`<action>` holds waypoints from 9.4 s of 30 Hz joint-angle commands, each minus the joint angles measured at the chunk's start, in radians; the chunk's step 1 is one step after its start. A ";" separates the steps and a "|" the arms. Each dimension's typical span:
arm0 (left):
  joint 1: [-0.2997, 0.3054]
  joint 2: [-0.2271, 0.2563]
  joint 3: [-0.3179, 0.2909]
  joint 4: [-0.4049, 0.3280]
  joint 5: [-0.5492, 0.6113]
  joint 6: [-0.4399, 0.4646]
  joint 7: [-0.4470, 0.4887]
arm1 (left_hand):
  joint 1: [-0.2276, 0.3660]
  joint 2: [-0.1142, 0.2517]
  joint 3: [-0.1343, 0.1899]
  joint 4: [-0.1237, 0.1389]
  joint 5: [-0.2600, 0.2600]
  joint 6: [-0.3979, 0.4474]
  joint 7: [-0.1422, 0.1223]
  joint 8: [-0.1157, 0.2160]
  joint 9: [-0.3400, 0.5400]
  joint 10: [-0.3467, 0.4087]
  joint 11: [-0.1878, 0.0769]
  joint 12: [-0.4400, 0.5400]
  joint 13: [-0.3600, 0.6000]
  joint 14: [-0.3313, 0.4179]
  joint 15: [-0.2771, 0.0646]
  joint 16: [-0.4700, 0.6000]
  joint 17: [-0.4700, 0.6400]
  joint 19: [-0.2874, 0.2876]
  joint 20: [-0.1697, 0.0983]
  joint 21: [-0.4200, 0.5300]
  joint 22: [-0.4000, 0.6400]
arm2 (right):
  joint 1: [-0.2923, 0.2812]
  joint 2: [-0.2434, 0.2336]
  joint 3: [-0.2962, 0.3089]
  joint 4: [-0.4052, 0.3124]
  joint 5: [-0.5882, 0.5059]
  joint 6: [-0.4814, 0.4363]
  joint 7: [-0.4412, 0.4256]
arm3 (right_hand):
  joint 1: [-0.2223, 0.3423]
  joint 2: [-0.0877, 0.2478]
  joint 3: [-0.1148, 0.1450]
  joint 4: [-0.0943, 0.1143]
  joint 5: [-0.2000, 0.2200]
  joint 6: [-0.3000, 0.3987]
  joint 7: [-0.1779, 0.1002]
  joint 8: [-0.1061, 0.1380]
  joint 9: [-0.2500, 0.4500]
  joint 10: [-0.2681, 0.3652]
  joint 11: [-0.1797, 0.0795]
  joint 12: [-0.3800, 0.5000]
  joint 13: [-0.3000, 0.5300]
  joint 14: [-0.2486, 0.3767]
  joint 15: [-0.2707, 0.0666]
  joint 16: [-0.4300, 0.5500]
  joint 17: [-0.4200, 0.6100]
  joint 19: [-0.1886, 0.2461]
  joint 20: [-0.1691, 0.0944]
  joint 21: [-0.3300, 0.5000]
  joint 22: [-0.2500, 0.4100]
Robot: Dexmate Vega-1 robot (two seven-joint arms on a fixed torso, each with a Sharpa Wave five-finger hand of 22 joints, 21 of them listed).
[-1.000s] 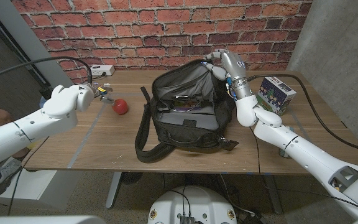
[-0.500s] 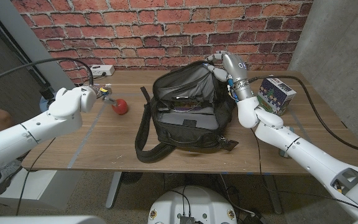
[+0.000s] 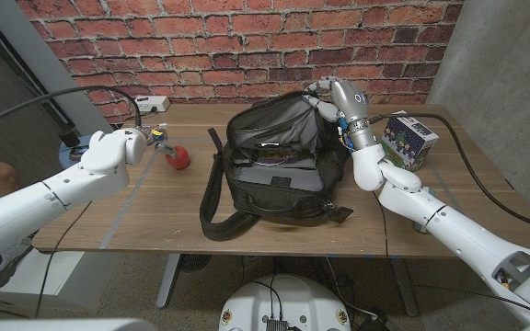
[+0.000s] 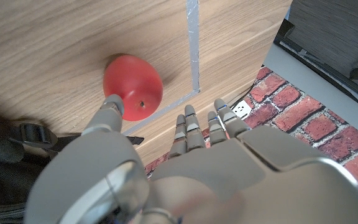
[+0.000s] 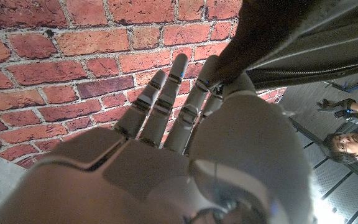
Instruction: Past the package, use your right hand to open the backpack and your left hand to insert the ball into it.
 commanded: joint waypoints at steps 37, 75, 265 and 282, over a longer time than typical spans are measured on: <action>-0.047 -0.031 0.099 0.005 0.004 0.127 -0.055 | -0.005 -0.009 -0.016 0.003 -0.002 -0.082 -0.003 -0.023 0.003 -0.048 0.051 -0.034 0.004 -0.012 0.050 -0.004 0.004 -0.013 0.030 -0.003 0.005 | -0.030 -0.015 0.025 -0.014 0.022 0.005 0.007 | 0.011 0.016 -0.012 -0.003 0.005 0.006 -0.007 0.008 0.002 0.011 -0.005 -0.005 0.004 0.012 -0.129 -0.010 0.014 -0.008 -0.102 0.003 0.003; -0.080 -0.053 0.107 0.055 -0.019 0.191 0.032 | 0.000 -0.011 -0.026 0.000 -0.003 -0.142 0.058 -0.012 -0.001 -0.045 0.044 -0.038 0.002 0.015 0.046 0.001 0.003 0.012 0.033 0.006 0.006 | -0.062 -0.029 0.048 -0.065 0.018 -0.028 0.030 | 0.014 0.018 -0.019 -0.002 0.007 0.006 -0.009 0.007 0.002 0.013 -0.005 -0.009 0.005 0.017 -0.130 -0.018 0.022 -0.010 -0.099 0.004 0.003; 0.227 0.041 0.005 -0.601 -0.061 0.396 0.433 | 0.350 0.011 -0.082 0.002 0.003 0.576 -0.083 0.182 0.084 0.480 -0.181 0.320 0.332 0.589 -0.228 0.093 0.056 0.268 -0.032 0.106 0.024 | 0.009 0.028 0.023 -0.008 0.050 -0.093 -0.011 | 0.024 0.028 -0.044 0.004 0.010 0.004 -0.012 0.000 0.003 0.013 -0.005 -0.025 0.015 0.016 -0.129 -0.038 0.038 -0.031 -0.090 0.003 0.004; 0.260 0.009 -0.005 -0.621 -0.027 0.340 0.448 | 0.349 0.013 -0.084 0.001 0.005 0.579 -0.087 0.185 0.085 0.483 -0.186 0.324 0.346 0.591 -0.233 0.094 0.060 0.262 -0.037 0.106 0.023 | 0.014 0.045 0.019 0.013 0.060 -0.097 -0.030 | 0.026 0.028 -0.046 0.003 0.010 0.005 -0.013 0.000 0.003 0.015 -0.005 -0.026 0.016 0.015 -0.129 -0.039 0.038 -0.031 -0.090 0.004 0.004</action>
